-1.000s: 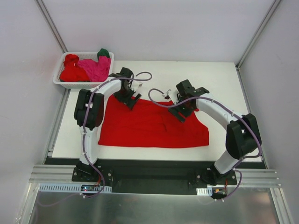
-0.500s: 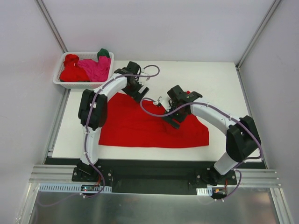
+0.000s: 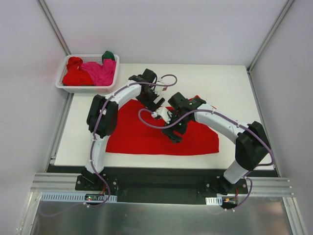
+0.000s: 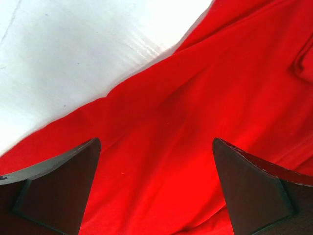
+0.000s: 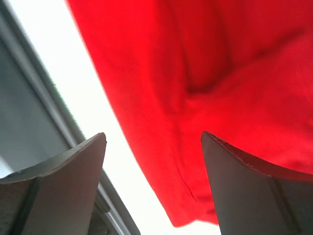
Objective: Fold and stack the t-shirts
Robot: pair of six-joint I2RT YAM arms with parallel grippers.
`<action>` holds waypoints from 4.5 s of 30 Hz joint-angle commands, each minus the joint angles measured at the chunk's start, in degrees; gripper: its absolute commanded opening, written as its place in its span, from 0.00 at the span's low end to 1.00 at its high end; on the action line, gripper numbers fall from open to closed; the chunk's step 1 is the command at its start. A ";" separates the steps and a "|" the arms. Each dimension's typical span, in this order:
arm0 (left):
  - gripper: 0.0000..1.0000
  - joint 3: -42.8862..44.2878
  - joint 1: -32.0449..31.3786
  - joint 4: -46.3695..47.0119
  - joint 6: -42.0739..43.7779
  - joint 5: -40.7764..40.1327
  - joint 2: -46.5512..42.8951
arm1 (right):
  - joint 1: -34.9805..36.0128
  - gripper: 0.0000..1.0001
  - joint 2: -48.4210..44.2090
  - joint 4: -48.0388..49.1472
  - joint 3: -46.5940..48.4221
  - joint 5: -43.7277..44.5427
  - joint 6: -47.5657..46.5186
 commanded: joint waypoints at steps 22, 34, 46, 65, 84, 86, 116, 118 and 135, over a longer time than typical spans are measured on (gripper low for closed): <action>0.99 4.77 -1.12 -2.62 -0.02 -1.42 2.01 | 2.06 1.00 9.47 1.31 5.83 -11.52 -8.15; 0.99 5.39 -1.12 -3.85 0.07 0.78 1.75 | 4.79 1.00 15.88 6.25 6.70 -0.95 -4.81; 0.99 8.20 -3.41 -6.22 0.33 6.14 3.06 | 6.19 1.00 18.52 6.34 7.32 -1.30 -3.75; 0.99 13.74 -5.70 -9.82 1.74 -2.38 11.41 | 7.34 1.00 22.12 2.21 8.63 -5.78 -6.57; 0.99 17.96 -5.78 -12.73 2.09 -4.41 14.40 | 7.95 1.00 24.15 -3.33 11.18 -15.89 -7.88; 0.99 18.75 -5.87 -12.72 2.00 -4.41 14.84 | 7.95 1.00 23.71 -4.21 11.18 -16.94 -8.41; 0.99 20.42 -7.98 -15.54 8.59 -1.24 -3.34 | 7.16 0.97 10.35 1.24 15.40 8.89 0.47; 0.99 21.38 -8.42 -15.54 9.12 -0.28 -5.19 | 6.72 0.96 9.39 0.63 15.84 10.30 -0.41; 0.99 34.05 -13.42 -15.80 10.79 13.34 8.07 | -10.23 0.97 -0.19 -7.72 -1.01 21.64 -8.24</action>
